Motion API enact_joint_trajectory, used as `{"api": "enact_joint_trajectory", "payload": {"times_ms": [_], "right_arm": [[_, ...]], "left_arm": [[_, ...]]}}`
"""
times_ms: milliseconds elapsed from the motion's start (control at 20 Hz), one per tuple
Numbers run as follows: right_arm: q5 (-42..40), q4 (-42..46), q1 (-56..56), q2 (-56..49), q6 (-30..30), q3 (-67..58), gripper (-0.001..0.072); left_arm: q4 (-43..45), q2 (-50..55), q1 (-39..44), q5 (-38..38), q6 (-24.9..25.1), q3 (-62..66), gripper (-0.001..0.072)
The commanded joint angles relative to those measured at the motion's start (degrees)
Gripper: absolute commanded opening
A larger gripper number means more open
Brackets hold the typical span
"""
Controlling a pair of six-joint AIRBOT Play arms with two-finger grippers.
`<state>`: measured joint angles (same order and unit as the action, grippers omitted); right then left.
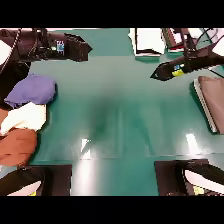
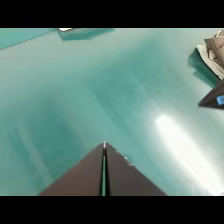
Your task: Fold the shirts.
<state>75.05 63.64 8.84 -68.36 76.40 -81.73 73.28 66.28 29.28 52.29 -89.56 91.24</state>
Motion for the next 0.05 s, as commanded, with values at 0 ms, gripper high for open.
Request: {"api": "enact_joint_trajectory", "payload": {"times_ms": [0], "right_arm": [[0.02,0.9,3.52,0.02,0.04,-0.07,0.0017]], "left_arm": [[-0.02,-0.04,0.02,0.0,0.0,0.0,0.0027]]}}
